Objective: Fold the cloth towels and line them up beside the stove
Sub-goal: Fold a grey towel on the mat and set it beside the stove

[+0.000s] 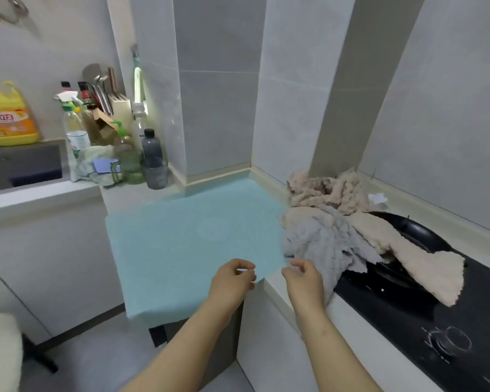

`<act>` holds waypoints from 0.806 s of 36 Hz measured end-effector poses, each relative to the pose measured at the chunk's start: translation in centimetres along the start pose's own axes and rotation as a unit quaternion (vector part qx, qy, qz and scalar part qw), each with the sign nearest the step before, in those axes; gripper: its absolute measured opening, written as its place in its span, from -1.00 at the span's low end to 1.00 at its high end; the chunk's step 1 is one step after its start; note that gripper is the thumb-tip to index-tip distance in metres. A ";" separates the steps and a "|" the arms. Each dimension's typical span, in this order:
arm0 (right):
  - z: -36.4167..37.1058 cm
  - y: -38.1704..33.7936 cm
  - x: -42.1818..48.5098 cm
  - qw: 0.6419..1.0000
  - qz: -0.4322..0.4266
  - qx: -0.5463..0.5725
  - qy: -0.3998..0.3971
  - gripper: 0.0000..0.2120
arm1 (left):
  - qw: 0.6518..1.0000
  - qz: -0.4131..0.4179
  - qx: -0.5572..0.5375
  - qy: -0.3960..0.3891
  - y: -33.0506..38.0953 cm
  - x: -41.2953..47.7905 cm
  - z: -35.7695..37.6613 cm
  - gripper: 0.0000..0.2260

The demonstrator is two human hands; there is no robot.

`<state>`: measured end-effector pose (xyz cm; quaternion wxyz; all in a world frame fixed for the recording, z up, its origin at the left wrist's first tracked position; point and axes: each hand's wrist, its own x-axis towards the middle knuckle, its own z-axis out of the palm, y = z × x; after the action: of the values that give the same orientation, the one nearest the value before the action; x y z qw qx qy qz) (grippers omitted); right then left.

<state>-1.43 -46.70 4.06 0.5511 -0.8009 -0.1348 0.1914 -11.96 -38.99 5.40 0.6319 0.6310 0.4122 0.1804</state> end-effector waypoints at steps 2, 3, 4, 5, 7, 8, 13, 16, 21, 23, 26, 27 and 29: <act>0.7 -0.9 2.4 0.998 -0.014 -0.037 0.043 -0.70 | 1.000 -0.003 0.001 -0.019 0.9 2.6 -0.1 -0.88; 1.0 -1.2 3.5 0.997 -0.017 -0.049 0.064 -0.68 | 1.000 -0.004 0.004 -0.028 1.4 3.8 -0.2 -0.88; 1.2 -1.5 4.5 0.995 -0.019 -0.056 0.083 -0.66 | 0.999 -0.004 0.006 -0.034 1.8 5.0 -0.4 -0.88; 1.5 -1.7 5.5 0.993 -0.014 -0.059 0.099 -0.64 | 0.999 -0.003 0.008 -0.039 2.1 6.1 -0.6 -0.88; 2.1 -2.0 7.0 0.991 0.007 -0.061 0.123 -0.57 | 0.999 -0.005 0.009 -0.048 2.7 8.3 -1.0 -0.87; 2.4 -2.0 7.6 0.989 0.018 -0.061 0.133 -0.55 | 0.999 -0.006 0.011 -0.053 2.9 9.3 -1.2 -0.87; 3.8 -1.5 10.0 0.981 0.033 -0.049 0.186 -0.55 | 0.995 -0.012 0.026 -0.090 3.2 13.9 -2.2 -0.87; 4.7 -1.6 11.1 0.973 0.048 -0.022 0.225 -0.61 | 0.992 -0.010 0.039 -0.121 3.1 16.7 -3.1 -0.88; 7.9 -2.5 12.3 0.959 0.037 0.042 0.277 -0.66 | 0.982 -0.005 0.063 -0.179 3.0 21.1 -5.1 -0.86; 10.0 -3.6 12.5 0.955 0.039 0.078 0.283 -0.69 | 0.975 0.001 0.075 -0.210 3.0 23.1 -6.2 -0.84; 14.8 -5.6 12.6 0.948 0.046 0.121 0.292 -0.71 | 0.958 0.021 0.103 -0.266 2.8 26.0 -8.6 -0.81; 16.6 -6.2 12.4 0.946 0.049 0.135 0.291 -0.71 | 0.953 0.027 0.110 -0.279 2.7 26.8 -9.5 -0.81; 19.8 -7.2 11.8 0.946 0.062 0.149 0.280 -0.68 | 0.945 0.032 0.124 -0.300 2.7 28.3 -11.4 -0.82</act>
<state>-0.02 -22.62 2.64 0.6663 -0.7382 0.1050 0.0116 -2.84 -10.08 1.23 0.6372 0.7420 0.2023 -0.0491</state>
